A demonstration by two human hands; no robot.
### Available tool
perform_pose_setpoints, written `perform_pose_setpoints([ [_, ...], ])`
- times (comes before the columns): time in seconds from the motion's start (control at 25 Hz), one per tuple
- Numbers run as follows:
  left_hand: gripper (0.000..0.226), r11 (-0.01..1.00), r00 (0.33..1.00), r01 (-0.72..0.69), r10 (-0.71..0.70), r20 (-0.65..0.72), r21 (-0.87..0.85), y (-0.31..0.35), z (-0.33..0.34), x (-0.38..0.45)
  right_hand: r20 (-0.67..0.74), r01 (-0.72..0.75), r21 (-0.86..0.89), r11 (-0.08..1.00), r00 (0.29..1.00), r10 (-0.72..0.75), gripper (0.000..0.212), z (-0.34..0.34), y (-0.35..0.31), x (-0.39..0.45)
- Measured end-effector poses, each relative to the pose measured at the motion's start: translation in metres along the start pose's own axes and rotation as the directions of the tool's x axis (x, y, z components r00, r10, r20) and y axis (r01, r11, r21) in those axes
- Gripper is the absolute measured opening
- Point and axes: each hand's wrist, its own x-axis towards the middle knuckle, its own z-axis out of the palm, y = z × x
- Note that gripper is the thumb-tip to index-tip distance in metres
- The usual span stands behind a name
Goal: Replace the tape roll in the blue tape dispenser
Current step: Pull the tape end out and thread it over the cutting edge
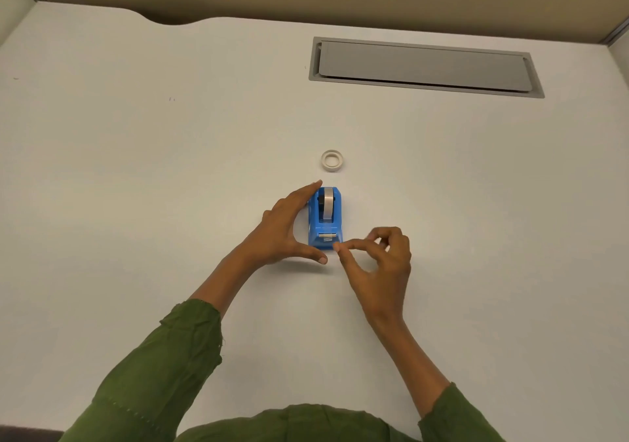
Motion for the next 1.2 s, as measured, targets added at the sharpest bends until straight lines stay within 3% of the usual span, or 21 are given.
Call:
perform_pose_setpoints([
  [0.04, 0.11, 1.0, 1.0, -0.002, 0.002, -0.01, 0.002, 0.001, 0.0, 0.0, 0.034, -0.174, 0.077, 0.982, 0.985, 0.172, 0.031, 0.001, -0.006, 0.0],
  [0.12, 0.106, 1.0, 0.999, -0.008, 0.008, -0.035, 0.007, 0.001, 0.0, 0.0, 0.173, -0.459, 0.163, 0.873, 0.885, 0.433, 0.05, 0.004, -0.015, 0.002],
  [0.28, 0.098, 0.999, 0.998, -0.034, 0.033, -0.056, -0.006, 0.0, 0.0, -0.001, 0.325, -0.642, 0.166, 0.749, 0.752, 0.573, 0.043, 0.008, -0.025, 0.01],
  [0.44, 0.094, 0.999, 0.997, -0.045, 0.044, -0.059, -0.019, 0.0, 0.0, -0.001, 0.341, -0.705, 0.223, 0.673, 0.703, 0.624, 0.017, 0.014, -0.024, 0.012],
  [0.6, 0.094, 0.999, 0.998, -0.044, 0.043, -0.055, -0.026, 0.0, 0.0, -0.001, 0.331, -0.695, 0.277, 0.663, 0.717, 0.614, 0.006, 0.019, -0.021, 0.009],
  [1.04, 0.093, 0.997, 0.995, -0.079, 0.077, -0.067, -0.025, -0.002, -0.003, 0.001, 0.258, -0.581, 0.291, 0.76, 0.813, 0.523, 0.012, 0.025, -0.014, 0.003],
  [1.2, 0.092, 0.996, 0.994, -0.085, 0.082, -0.075, -0.029, -0.001, -0.003, 0.001, 0.257, -0.641, 0.296, 0.708, 0.767, 0.587, 0.013, 0.027, -0.016, 0.005],
])
